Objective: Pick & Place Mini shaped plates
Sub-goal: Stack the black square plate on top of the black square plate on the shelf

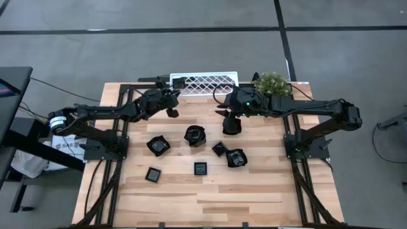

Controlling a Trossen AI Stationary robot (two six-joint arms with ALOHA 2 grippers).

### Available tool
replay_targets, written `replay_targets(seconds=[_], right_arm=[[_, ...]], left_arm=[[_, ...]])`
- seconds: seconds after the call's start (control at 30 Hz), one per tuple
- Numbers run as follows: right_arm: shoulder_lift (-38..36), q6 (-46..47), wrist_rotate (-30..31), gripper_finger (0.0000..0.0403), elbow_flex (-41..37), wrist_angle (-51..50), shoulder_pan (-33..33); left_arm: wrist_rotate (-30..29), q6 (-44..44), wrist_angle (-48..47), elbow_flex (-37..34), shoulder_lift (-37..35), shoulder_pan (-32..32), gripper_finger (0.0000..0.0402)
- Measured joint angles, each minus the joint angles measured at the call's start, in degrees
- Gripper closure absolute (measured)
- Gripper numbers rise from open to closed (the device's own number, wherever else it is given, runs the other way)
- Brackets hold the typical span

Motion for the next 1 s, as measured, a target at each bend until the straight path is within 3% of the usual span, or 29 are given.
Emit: replay_targets(seconds=[0.2, 0.33, 1.0], right_arm=[[0.0, 0.5, 0.0, 0.0294, 0.0, 0.13, 0.0], [0.0, 0.48, 0.0, 0.0294, 0.0, 0.3, 0.0], [0.0, 0.46, 0.0, 0.0294, 0.0, -0.09, 0.0]], left_arm=[[-0.2, 0.31, -0.18, 0.0, 3.08, 0.02, 0.0362], [-3.51, 1.5, 2.1, 0.08, 4.82, 0.18, 0.0362], [-5.98, 4.53, 7.16, 0.02, 5.01, 2.53, 0.0362]])
